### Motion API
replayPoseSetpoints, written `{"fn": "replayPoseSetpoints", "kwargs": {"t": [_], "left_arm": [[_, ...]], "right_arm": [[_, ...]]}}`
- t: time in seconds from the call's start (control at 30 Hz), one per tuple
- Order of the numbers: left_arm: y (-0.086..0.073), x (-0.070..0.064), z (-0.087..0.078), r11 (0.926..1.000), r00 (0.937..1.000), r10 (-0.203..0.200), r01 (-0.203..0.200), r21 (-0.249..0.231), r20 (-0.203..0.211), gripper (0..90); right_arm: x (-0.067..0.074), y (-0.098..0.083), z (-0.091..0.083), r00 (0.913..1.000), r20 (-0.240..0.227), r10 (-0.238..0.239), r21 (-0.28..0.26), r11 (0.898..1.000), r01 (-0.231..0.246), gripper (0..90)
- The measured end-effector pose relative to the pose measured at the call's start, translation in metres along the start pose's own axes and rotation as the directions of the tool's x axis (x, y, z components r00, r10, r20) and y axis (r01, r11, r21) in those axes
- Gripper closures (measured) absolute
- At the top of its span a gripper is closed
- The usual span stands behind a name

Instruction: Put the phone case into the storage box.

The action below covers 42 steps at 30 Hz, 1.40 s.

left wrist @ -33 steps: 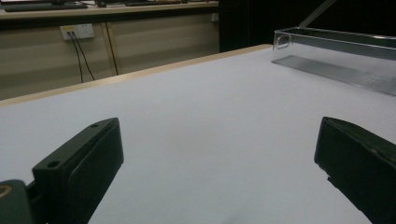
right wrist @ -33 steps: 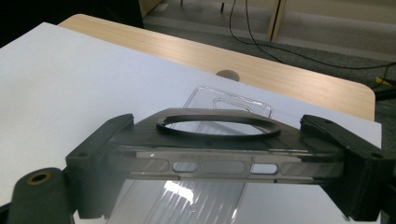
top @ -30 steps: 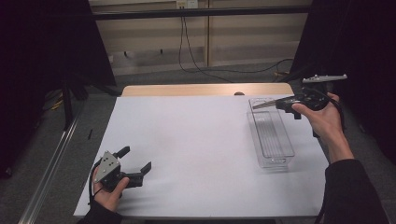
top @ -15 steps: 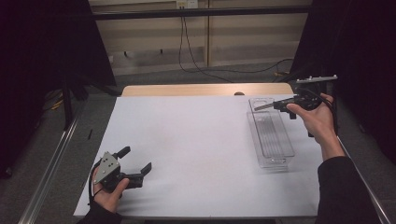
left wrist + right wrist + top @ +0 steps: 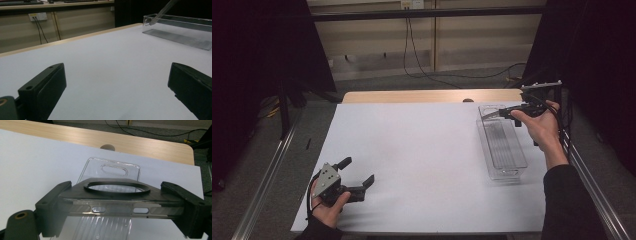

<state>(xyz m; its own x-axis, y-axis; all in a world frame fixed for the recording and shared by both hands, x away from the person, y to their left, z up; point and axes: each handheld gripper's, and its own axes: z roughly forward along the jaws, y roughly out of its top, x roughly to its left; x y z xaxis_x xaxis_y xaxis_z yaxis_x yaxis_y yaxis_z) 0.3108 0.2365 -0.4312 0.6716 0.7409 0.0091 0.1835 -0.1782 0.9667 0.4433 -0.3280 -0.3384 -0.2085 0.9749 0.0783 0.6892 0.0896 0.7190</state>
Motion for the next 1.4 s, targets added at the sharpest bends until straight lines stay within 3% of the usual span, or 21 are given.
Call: {"fn": "replayPoseSetpoints", "kwargs": {"t": [0.27, 0.47, 0.6, 1.13, 1.3, 1.4], "left_arm": [[0.000, 0.001, -0.001, 1.0000, 1.0000, -0.001, 0.001, 0.000, -0.002, 2.2], [-0.001, 0.001, 0.000, 1.0000, 1.0000, -0.002, 0.002, -0.001, -0.003, 2.2], [-0.001, 0.000, 0.000, 1.0000, 1.0000, 0.004, -0.004, 0.003, -0.005, 2.1], [-0.001, 0.001, 0.000, 0.9999, 0.9999, 0.009, -0.009, 0.006, -0.005, 2.1], [-0.001, 0.001, 0.000, 0.9999, 1.0000, 0.010, -0.010, 0.006, -0.002, 2.1], [-0.001, 0.001, 0.001, 0.9999, 1.0000, 0.010, -0.010, 0.007, -0.001, 2.1]], "right_arm": [[0.008, 0.000, 0.012, 0.9991, 0.042, -0.010, 0.008, 1.000, 0.010, 11.8], [0.011, 0.001, 0.019, 0.9980, 0.063, 0.010, 0.009, 1.000, -0.011, 11.8], [0.014, 0.000, 0.023, 0.9973, 0.073, -0.009, 0.018, 1.000, 0.007, 11.8], [0.017, 0.004, 0.034, 0.9938, 0.110, 0.018, -0.024, 1.000, -0.016, 11.7], [0.022, 0.009, 0.039, 0.9890, 0.148, 0.005, -0.036, 0.999, 0.000, 11.8], [0.023, 0.010, 0.042, 0.9874, 0.157, 0.022, -0.055, 0.998, -0.014, 11.8]]}}
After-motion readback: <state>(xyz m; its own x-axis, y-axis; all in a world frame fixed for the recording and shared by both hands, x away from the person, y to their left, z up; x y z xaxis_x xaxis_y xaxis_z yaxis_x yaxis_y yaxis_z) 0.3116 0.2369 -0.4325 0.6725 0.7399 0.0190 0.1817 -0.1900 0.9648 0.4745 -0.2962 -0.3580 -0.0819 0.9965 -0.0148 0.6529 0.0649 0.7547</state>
